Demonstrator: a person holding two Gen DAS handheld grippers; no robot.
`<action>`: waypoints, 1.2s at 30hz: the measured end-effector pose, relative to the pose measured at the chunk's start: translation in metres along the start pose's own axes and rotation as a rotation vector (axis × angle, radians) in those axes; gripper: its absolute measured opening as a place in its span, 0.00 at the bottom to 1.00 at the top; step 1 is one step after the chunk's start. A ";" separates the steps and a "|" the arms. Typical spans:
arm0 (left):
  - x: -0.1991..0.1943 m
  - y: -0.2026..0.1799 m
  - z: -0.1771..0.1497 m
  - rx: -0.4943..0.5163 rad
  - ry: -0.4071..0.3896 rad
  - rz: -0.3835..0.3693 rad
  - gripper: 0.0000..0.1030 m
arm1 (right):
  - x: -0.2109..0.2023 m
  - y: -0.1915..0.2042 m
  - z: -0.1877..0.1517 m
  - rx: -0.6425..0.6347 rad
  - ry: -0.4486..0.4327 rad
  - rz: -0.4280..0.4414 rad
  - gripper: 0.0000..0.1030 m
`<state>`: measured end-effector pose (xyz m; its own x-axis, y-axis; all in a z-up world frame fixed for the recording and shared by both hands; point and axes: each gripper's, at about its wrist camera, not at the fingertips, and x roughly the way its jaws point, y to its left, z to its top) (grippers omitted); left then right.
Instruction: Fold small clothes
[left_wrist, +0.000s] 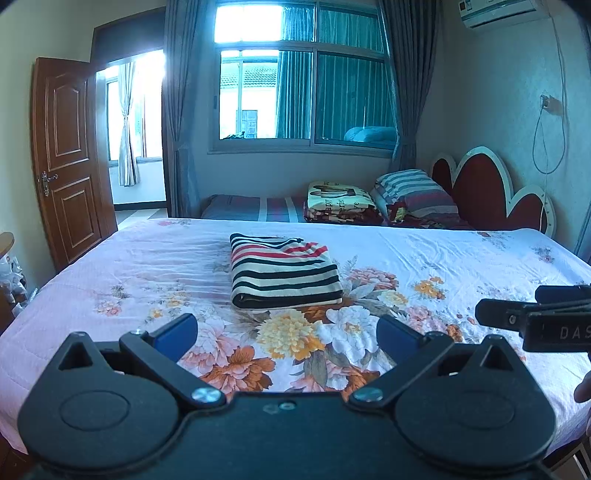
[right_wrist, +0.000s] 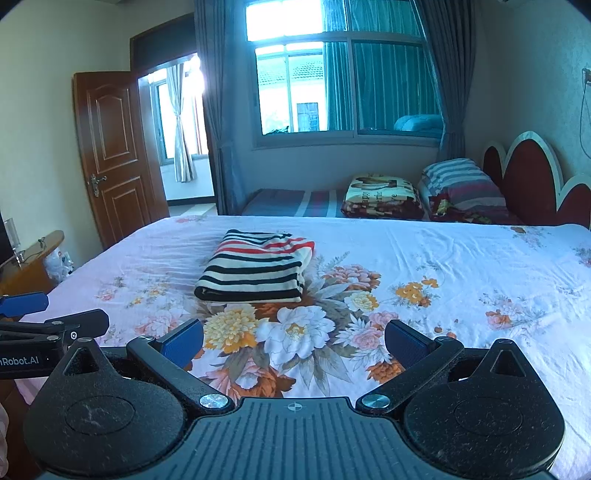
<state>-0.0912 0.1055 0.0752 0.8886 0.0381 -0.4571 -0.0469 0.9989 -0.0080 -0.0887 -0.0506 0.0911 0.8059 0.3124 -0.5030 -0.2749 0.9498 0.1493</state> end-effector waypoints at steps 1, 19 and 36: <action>0.000 0.001 0.000 -0.001 0.002 0.000 1.00 | 0.000 0.000 0.000 0.001 0.000 0.001 1.00; 0.001 0.000 0.004 0.015 -0.009 -0.001 1.00 | 0.000 -0.002 0.002 0.013 -0.004 0.010 1.00; 0.003 -0.001 0.004 0.035 -0.016 0.003 1.00 | -0.001 -0.001 0.003 0.014 -0.005 0.013 1.00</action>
<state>-0.0867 0.1043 0.0773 0.8955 0.0416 -0.4431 -0.0341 0.9991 0.0250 -0.0876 -0.0522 0.0935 0.8049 0.3247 -0.4967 -0.2780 0.9458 0.1678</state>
